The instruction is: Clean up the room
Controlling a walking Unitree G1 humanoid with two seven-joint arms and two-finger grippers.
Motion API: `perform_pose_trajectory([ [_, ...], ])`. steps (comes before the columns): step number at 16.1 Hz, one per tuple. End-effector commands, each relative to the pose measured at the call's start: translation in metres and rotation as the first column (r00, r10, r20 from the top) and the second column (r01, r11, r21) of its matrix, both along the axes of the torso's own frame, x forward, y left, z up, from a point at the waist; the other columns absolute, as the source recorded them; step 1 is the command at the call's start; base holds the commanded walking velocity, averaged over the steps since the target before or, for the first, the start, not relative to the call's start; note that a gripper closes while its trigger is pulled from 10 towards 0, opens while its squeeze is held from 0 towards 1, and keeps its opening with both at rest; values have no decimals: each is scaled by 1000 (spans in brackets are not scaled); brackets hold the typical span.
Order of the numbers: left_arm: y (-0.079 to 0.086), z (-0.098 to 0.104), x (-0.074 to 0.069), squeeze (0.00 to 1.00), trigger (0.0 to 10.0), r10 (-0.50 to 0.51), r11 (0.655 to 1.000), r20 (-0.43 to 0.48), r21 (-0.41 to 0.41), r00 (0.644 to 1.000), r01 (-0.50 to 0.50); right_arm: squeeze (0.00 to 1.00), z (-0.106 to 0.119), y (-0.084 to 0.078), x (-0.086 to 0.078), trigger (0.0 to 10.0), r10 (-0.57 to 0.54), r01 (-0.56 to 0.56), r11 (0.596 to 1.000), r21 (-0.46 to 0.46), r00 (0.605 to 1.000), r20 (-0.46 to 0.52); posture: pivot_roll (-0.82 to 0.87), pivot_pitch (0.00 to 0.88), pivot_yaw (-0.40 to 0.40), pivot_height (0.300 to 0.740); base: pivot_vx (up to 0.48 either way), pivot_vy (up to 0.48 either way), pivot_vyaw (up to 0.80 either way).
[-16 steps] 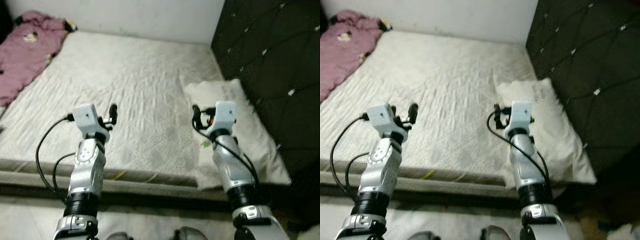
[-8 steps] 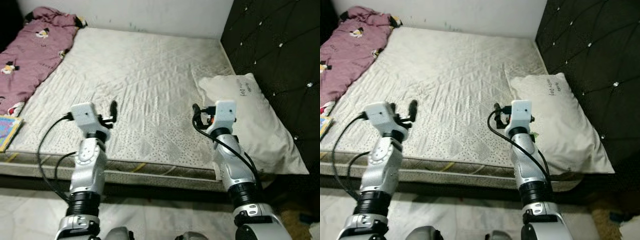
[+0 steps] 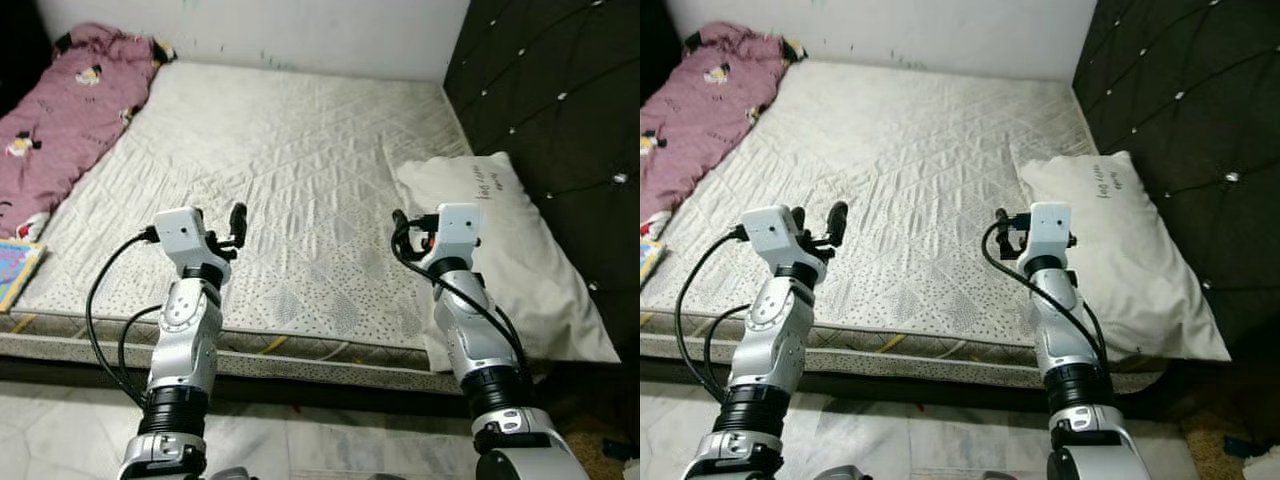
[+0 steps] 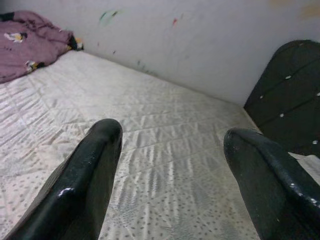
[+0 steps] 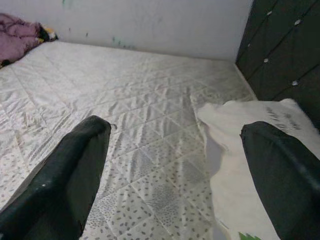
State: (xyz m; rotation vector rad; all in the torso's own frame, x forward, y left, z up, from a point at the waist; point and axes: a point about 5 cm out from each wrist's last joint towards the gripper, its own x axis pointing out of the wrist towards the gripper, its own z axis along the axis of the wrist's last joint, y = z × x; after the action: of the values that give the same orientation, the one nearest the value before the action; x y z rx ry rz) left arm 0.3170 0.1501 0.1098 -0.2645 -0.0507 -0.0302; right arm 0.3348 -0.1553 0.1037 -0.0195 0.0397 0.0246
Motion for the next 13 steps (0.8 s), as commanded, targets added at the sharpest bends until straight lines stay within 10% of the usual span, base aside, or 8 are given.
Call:
perform_pose_trajectory([
  [1,-1,5,2,0,10000,-8,1000,19,4,1000,8,0,3,0,2,10000,-4,4,1000,1,1000,5,17,0,-29,740,412,0,0],
  [13,-4,-1,2,0,10000,-6,1000,-22,-13,1000,6,0,1,-2,3,10000,-14,14,1000,5,1000,-3,19,0,-27,740,189,0,0],
])
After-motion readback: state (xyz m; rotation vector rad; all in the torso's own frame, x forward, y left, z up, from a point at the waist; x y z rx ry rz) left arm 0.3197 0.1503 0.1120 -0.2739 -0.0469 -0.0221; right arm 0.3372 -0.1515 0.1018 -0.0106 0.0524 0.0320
